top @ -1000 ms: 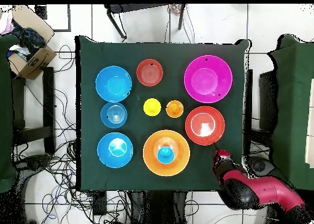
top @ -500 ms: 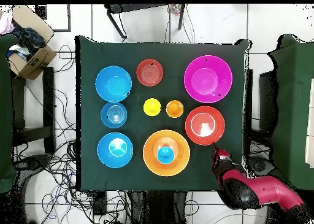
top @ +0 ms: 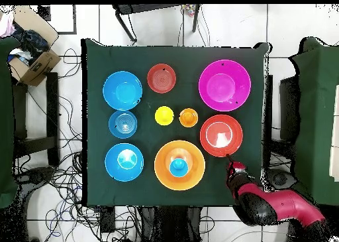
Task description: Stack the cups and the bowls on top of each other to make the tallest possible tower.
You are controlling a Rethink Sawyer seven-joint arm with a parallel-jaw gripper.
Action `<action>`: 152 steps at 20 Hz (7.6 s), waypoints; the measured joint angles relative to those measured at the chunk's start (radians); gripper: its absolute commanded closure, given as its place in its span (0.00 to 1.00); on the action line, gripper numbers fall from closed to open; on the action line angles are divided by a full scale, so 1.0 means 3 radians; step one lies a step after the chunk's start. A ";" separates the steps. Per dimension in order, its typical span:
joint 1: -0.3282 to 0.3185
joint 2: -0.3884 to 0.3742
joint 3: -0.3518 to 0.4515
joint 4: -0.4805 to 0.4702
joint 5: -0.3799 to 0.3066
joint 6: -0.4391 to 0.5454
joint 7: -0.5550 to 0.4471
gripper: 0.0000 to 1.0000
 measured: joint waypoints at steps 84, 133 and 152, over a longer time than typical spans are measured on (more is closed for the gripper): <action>-0.0448 0.0665 -0.0025 -0.0290 0.0535 -0.0108 0.0000 0.00; -0.0232 0.0480 0.0012 -0.0364 0.0307 -0.0108 0.0000 1.00; 0.1590 -0.0740 -0.1760 0.0241 0.0630 -0.1822 0.0257 1.00</action>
